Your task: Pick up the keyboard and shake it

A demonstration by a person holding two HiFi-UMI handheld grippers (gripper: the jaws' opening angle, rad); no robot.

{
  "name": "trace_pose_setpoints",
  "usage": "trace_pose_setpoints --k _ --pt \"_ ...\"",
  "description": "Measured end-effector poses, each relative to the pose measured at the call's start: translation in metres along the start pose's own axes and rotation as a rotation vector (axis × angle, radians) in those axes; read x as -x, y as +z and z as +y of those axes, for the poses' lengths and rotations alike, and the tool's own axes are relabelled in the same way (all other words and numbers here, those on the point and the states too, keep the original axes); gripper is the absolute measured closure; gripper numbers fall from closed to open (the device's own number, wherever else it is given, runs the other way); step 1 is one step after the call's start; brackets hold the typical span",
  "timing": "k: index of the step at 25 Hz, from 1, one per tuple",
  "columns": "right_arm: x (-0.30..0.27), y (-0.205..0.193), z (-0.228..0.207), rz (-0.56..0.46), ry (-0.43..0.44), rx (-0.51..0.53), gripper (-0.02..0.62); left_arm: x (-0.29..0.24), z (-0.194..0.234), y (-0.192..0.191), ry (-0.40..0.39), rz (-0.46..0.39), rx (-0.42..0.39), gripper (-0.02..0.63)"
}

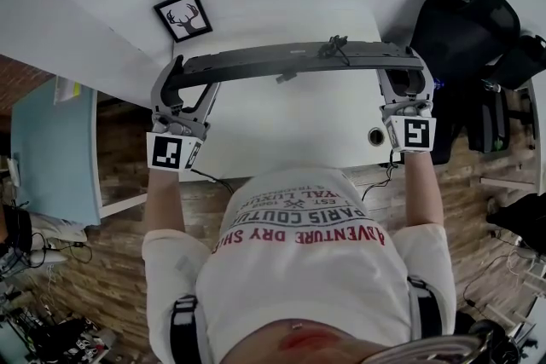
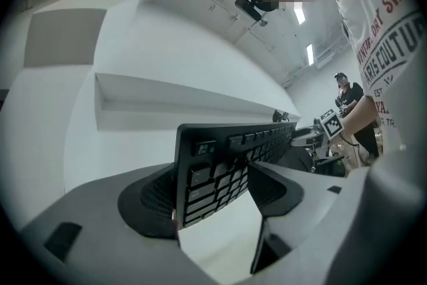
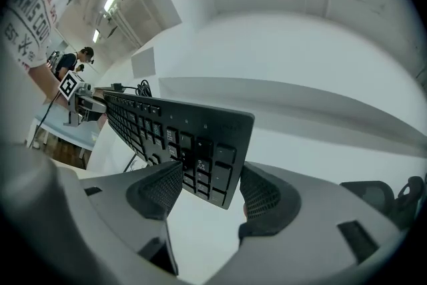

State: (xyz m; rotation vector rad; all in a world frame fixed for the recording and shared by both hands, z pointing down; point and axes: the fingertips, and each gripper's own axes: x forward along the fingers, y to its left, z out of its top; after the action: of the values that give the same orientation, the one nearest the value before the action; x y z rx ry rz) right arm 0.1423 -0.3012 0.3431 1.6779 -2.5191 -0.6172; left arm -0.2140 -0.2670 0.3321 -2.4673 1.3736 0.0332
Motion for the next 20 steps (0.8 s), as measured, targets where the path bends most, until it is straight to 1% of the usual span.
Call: trace_pose_setpoints --k 4,8,10,13,15,17,18,20 --pt "-0.001 -0.005 0.0 0.034 0.009 -0.049 0.307 -0.001 0.0 0.004 0.015 0.006 -0.002 0.276" --pt "0.0 -0.017 0.005 0.093 0.062 -0.134 0.307 -0.004 0.003 0.009 0.028 0.028 0.0 0.275" --pt "0.001 -0.027 0.011 0.135 0.098 -0.196 0.31 -0.005 0.005 0.005 0.031 0.058 0.01 0.275" --pt "0.002 -0.048 0.019 0.222 0.14 -0.297 0.312 -0.007 0.004 -0.004 0.032 0.127 0.026 0.275" --pt "0.003 -0.065 0.022 0.279 0.157 -0.35 0.312 -0.008 -0.002 -0.009 0.032 0.166 0.019 0.275" --pt "0.005 -0.082 0.024 0.313 0.163 -0.389 0.311 -0.01 -0.008 -0.011 0.035 0.189 -0.002 0.275" --pt "0.007 -0.088 0.023 0.318 0.161 -0.401 0.311 -0.012 -0.012 -0.009 0.036 0.186 -0.012 0.275" --pt "0.01 -0.095 0.019 0.312 0.148 -0.412 0.311 -0.017 -0.02 0.0 0.045 0.14 -0.023 0.275"
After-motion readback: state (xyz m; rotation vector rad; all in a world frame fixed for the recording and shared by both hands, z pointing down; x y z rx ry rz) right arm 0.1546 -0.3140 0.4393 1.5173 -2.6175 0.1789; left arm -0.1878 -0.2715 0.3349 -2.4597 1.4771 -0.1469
